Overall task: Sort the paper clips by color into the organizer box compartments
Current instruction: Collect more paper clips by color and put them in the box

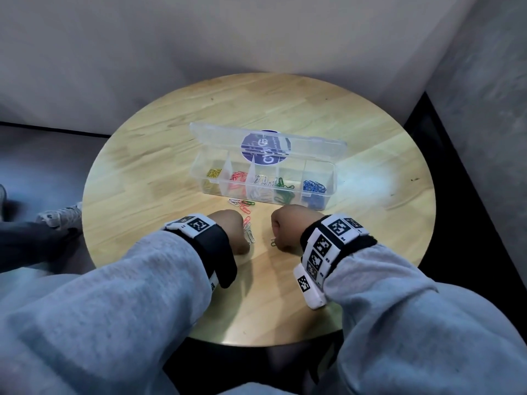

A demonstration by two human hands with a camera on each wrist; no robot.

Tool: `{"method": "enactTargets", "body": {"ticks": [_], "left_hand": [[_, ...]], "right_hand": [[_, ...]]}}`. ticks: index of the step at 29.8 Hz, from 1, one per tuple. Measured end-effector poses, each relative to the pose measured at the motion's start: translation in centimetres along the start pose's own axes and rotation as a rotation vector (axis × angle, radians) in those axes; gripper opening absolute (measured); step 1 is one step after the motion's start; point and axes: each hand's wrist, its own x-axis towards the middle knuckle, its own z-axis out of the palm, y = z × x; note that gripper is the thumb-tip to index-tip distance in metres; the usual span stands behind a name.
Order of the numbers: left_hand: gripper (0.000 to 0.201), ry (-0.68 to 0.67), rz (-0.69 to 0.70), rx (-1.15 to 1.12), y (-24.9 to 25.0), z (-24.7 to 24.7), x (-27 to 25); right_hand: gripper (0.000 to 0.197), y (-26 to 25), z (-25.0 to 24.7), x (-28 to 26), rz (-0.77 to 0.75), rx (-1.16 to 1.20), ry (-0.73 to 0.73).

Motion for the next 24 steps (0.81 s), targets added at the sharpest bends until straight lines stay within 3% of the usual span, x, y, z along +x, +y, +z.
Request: {"method": "enactTargets", "body": {"ticks": [5, 11, 15, 20, 24], "left_hand": [[0.016, 0.068, 0.026, 0.081, 0.4, 0.1, -0.1], [0.012, 0.05, 0.032, 0.061, 0.4, -0.2, -0.3], [0.018, 0.041, 0.02, 0.012, 0.2, -0.3, -0.6], [0.013, 0.05, 0.042, -0.008, 0.1, -0.3, -1.0], [0.009, 0.056, 0.068, -0.075, -0.4, -0.6, -1.5]], "right_hand": [[0.018, 0.7, -0.6, -0.3, 0.03, 0.11, -0.01], [0.017, 1.9, -1.3, -0.3, 0.102, 0.536, -0.007], [0.017, 1.9, -1.2, -0.2, 0.145, 0.923, -0.11], [0.018, 0.9, -0.4, 1.0, 0.152, 1.027, -0.121], [0.015, 0.1, -0.1, 1.2, 0.099, 0.914, -0.082]]}}
